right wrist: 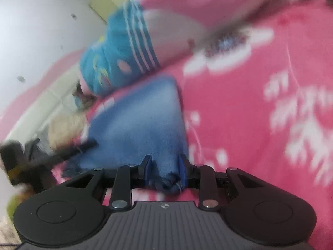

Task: Fold clothes

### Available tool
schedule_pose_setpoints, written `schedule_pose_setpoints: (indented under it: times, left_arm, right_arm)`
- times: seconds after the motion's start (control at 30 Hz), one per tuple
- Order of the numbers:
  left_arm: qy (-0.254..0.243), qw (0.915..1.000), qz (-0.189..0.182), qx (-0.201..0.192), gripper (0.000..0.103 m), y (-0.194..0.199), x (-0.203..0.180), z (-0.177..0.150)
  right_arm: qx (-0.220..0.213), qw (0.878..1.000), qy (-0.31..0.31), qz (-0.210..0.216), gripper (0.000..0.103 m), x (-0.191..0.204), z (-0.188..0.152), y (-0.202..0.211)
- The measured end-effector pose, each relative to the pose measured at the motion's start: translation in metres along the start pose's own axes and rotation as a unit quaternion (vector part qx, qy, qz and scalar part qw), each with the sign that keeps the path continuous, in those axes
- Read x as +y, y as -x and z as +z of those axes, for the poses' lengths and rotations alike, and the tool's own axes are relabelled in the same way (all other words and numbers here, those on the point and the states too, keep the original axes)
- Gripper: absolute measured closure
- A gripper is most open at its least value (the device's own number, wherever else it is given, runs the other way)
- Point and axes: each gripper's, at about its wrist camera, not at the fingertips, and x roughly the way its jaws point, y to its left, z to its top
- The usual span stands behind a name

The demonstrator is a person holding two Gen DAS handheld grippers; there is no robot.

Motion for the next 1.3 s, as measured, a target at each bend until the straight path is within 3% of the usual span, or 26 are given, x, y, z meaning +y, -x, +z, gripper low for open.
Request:
schedule_pose_setpoints:
  times: [0.03,0.1,0.17,0.3,0.4,0.6,0.67,0.8,0.93,1.17,1.3]
  left_arm:
    - [-0.014,0.9998,-0.009,-0.005,0.043,0.004,-0.008,0.000]
    - [-0.053,0.9977,-0.039,-0.014,0.030,0.011,-0.027,-0.001]
    - [-0.092,0.9932,-0.068,-0.023,0.026,0.019,-0.046,-0.002]
    - [-0.200,0.9738,-0.108,-0.017,0.026,0.015,-0.097,-0.013]
    - [-0.239,0.9635,-0.121,-0.008,0.027,0.006,-0.120,-0.022]
    - [-0.311,0.9477,-0.069,0.008,0.041,-0.016,-0.137,-0.030]
    - [-0.310,0.9484,-0.067,0.005,0.046,-0.015,-0.137,-0.027]
    - [-0.281,0.9575,-0.064,-0.013,0.057,-0.010,-0.135,-0.017]
    - [-0.254,0.9651,-0.057,-0.027,0.061,-0.010,-0.134,-0.012]
    - [-0.257,0.9645,-0.059,-0.020,0.062,-0.016,-0.137,-0.017]
    - [-0.285,0.9567,-0.060,-0.014,0.062,-0.017,-0.141,-0.027]
  right_arm:
    - [-0.008,1.000,-0.018,0.009,0.072,-0.004,0.003,0.008]
    - [-0.026,0.998,-0.050,0.024,0.072,-0.012,0.007,0.023]
    - [-0.044,0.997,-0.066,0.027,0.072,-0.021,0.008,0.037]
    - [-0.026,0.997,-0.064,0.020,0.072,-0.027,-0.001,0.044]
    - [-0.017,0.999,-0.047,0.018,0.073,-0.023,-0.010,0.044]
    - [-0.019,1.000,0.023,-0.005,0.074,-0.007,-0.014,0.043]
    - [-0.016,0.999,0.033,-0.011,0.076,-0.006,-0.013,0.040]
    - [-0.017,0.999,0.038,-0.012,0.078,-0.008,-0.009,0.036]
    - [-0.019,0.999,0.028,-0.008,0.078,-0.013,-0.006,0.031]
    - [-0.012,1.000,0.015,0.021,0.080,-0.012,-0.003,0.018]
    - [-0.012,0.999,0.011,0.028,0.081,-0.011,-0.003,0.016]
